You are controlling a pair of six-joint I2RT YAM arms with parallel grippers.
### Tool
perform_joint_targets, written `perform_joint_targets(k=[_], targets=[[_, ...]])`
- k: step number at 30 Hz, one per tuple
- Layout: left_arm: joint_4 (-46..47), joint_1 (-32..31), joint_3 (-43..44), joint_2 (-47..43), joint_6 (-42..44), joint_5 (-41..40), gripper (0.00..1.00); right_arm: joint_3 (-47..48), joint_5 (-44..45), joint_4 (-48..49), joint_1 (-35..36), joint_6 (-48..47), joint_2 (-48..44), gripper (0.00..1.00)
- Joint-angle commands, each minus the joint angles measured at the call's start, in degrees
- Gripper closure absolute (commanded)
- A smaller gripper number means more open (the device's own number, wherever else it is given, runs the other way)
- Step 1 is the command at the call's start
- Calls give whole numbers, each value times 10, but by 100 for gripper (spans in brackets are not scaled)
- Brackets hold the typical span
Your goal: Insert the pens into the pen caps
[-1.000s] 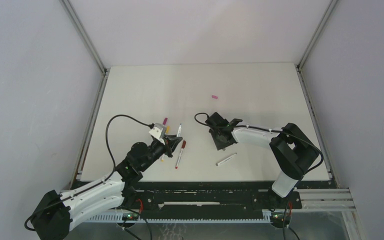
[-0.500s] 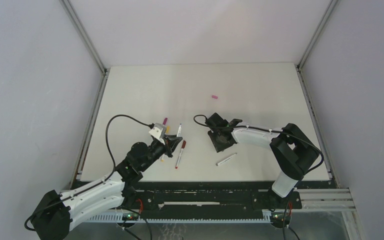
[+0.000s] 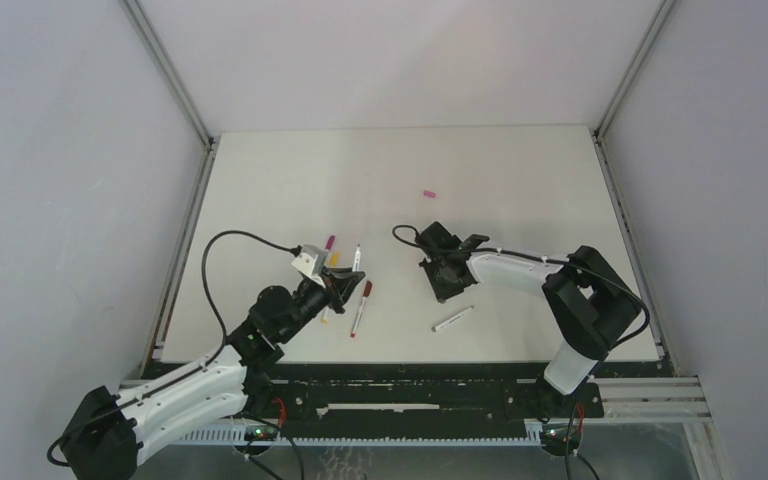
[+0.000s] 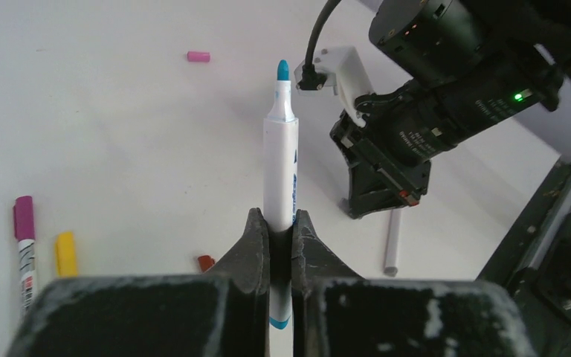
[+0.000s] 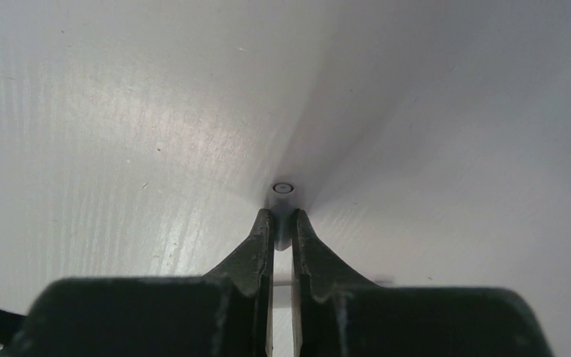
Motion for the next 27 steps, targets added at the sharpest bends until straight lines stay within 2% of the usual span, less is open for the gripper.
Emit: perform_joint_targets(k=[1,7,13,16,21,27], targets=[[40,1,9,-23,-76,6,100,22,-46,13,-17,18,-55,100],[71,-2,8,-37,-193,23,100,33,-150,91,-35,76,-176,100],[64,-39,37,-12,-221,41,100,12,-205,262,-23,162,-260,100],[64,-56,57,13,-237,50,100,0,-206,323,-8,184,-281,100],[53,-73,84,46,-229,61,100,-10,-203,372,15,196,-295,100],[45,-81,92,47,-227,58,100,-10,-208,369,24,195,-292,100]])
